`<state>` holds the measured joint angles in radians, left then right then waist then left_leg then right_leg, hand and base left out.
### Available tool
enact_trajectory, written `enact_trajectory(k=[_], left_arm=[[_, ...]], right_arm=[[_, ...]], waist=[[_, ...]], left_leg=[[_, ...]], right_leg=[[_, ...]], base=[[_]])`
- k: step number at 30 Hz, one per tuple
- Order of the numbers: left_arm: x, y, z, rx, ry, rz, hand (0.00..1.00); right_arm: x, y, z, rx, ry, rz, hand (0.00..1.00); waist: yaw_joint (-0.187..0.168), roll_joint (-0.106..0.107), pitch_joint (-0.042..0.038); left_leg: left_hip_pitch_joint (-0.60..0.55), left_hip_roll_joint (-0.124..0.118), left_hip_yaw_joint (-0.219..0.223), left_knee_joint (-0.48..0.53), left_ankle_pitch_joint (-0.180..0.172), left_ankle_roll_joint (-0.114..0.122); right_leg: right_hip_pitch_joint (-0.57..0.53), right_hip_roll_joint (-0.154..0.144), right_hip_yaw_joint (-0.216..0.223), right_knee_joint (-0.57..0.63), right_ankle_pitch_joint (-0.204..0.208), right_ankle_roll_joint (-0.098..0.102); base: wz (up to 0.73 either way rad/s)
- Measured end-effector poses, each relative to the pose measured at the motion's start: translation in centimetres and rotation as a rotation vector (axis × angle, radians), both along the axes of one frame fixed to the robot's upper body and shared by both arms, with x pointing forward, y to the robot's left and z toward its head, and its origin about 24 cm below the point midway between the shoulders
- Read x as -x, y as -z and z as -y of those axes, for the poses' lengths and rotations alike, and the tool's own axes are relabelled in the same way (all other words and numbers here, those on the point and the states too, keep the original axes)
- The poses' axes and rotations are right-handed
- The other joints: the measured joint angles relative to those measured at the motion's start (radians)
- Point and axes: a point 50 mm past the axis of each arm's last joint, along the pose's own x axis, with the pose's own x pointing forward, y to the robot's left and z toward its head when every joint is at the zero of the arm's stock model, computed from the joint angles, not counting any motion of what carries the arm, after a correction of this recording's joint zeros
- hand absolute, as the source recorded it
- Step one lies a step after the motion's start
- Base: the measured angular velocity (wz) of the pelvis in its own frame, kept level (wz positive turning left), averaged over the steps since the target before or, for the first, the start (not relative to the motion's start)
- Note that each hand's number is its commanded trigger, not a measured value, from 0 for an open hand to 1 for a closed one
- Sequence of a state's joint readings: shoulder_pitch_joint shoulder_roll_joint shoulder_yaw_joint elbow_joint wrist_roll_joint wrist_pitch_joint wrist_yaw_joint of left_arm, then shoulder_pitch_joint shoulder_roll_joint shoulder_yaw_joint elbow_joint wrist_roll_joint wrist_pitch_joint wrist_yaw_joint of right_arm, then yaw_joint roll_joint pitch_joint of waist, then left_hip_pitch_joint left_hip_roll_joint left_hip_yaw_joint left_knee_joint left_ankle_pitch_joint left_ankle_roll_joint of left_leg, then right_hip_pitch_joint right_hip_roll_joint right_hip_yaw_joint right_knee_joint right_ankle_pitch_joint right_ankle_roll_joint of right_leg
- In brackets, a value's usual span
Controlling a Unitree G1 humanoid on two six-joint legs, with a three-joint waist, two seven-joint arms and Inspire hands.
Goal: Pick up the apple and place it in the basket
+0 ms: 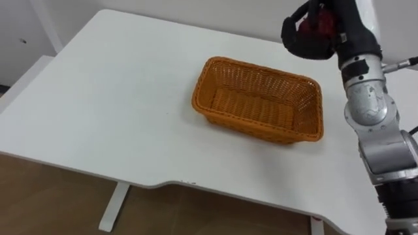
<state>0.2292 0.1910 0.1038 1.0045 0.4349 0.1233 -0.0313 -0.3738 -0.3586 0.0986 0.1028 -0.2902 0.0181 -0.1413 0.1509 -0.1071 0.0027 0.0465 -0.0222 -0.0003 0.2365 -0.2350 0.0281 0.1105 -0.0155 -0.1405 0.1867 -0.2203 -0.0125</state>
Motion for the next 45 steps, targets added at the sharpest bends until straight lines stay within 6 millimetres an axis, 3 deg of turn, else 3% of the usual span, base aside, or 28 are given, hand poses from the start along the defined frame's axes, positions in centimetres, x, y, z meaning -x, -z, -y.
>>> enact_trajectory(k=[9,17,28,31,37,40,45], left_arm=[[-0.3,0.0,0.1,0.004,0.011,0.004,0.00],[-0.4,0.0,0.1,0.003,0.012,0.008,0.00],[-0.2,-0.1,-0.2,0.001,0.008,0.021,0.00],[-0.3,-0.2,-0.5,-0.007,-0.011,0.033,0.00],[1.1,-0.4,-1.2,-0.040,-0.072,0.031,0.00],[1.6,-0.5,-1.4,-0.050,-0.088,0.031,0.00],[2.8,-0.5,-1.6,-0.070,-0.103,0.010,0.00]], right_arm=[[0.0,0.0,0.0,0.008,-0.008,-0.007,0.00],[0.1,-0.4,-0.1,0.006,-0.014,0.006,0.00],[0.4,-1.6,0.4,-0.095,-0.011,0.076,0.00],[0.7,-2.3,2.1,-0.135,0.075,0.136,0.00],[3.2,-3.2,8.2,-0.161,0.353,0.278,0.00],[4.1,-3.3,10.2,-0.175,0.458,0.310,0.00],[7.1,-3.3,14.8,-0.221,0.730,0.417,0.00]], waist=[[0.017,-0.004,0.0017],[0.011,-0.006,0.0025],[-0.026,-0.005,0.0036],[-0.048,-0.005,0.0038],[-0.097,0.010,-0.0015],[-0.127,0.014,-0.0032],[-0.176,0.016,-0.0064]], left_leg=[[-0.003,0.000,-0.001,-0.002,0.000,0.000],[-0.003,0.000,-0.001,-0.002,0.000,0.000],[0.008,-0.001,-0.005,0.002,0.000,0.000],[0.001,-0.001,-0.005,0.003,0.000,0.000],[0.007,-0.001,-0.001,0.002,0.000,0.000],[0.010,0.000,0.002,0.000,0.000,0.000],[0.022,0.004,0.023,-0.007,0.000,0.000]], right_leg=[[-0.004,0.000,0.000,-0.001,0.000,0.000],[-0.005,0.000,0.000,-0.001,0.000,0.000],[0.014,0.000,-0.006,-0.006,0.000,0.000],[0.008,-0.001,-0.010,-0.005,0.000,0.000],[0.011,-0.001,-0.012,-0.003,0.000,0.000],[0.011,-0.001,-0.012,-0.003,0.000,0.000],[0.009,0.001,0.007,-0.001,0.000,0.000]], base=[[0.00],[0.00],[0.02],[0.01],[-0.01],[-0.05],[-0.13]])
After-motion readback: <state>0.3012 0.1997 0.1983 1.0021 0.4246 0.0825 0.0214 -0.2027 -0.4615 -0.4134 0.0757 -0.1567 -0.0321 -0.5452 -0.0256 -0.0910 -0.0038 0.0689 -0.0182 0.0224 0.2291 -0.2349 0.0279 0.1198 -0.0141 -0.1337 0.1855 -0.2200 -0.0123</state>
